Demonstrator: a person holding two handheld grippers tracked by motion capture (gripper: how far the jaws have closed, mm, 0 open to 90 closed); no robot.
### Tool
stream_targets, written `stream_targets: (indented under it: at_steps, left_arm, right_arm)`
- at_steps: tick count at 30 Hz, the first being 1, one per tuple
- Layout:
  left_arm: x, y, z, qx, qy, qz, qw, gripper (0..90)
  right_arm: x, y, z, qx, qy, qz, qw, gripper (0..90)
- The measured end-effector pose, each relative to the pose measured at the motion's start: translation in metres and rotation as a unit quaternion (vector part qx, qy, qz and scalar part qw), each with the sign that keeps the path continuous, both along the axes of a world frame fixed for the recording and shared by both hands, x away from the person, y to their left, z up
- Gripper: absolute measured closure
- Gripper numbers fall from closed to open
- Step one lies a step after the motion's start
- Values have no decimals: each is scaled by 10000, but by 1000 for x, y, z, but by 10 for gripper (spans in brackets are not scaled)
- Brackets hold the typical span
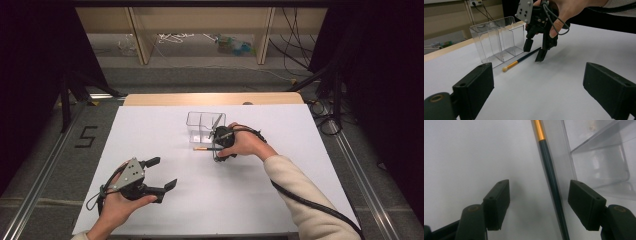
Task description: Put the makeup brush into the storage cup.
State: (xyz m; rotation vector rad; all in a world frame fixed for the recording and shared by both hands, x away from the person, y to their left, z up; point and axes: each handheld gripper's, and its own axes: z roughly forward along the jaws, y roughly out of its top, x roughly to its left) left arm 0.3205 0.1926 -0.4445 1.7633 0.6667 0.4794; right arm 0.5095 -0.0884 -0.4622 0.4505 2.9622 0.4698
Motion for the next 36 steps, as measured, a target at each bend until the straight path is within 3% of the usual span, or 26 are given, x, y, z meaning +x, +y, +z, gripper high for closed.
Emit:
stream_targets:
  at_steps: [7,8,13,15,20,21,29,31,32,36]
  left_arm:
    - [0,1,1,-1,-23,4,10000,97]
    - [0,1,1,6,-25,-1,10000,97]
    - [1,1,1,4,-21,4,10000,97]
    - [1,1,1,15,-21,-4,10000,97]
    - [1,1,1,8,-20,3,10000,98]
    - [1,1,1,5,-19,4,10000,98]
    - [0,1,0,-36,3,16,10000,98]
    - [1,1,0,-68,-7,-1,10000,98]
    - [1,1,0,-71,-8,-8,10000,98]
    - [0,1,0,-73,-10,-3,10000,98]
  right_arm:
    - [2,2,0,-53,86,-2,9999,380]
    - [4,1,0,-131,90,124,9998,405]
    - [3,4,2,-251,158,155,9994,465]
    - [3,6,3,-293,153,323,9989,499]
    - [0,14,5,-577,241,566,9964,557]
    - [1,16,5,-608,152,744,9953,576]
    - [-3,25,7,-884,228,1025,9905,727]
    - [-5,26,7,-929,280,1063,9896,765]
    - [-7,27,8,-1067,368,958,9890,784]
    - [-8,28,8,-1067,403,1004,9884,834]
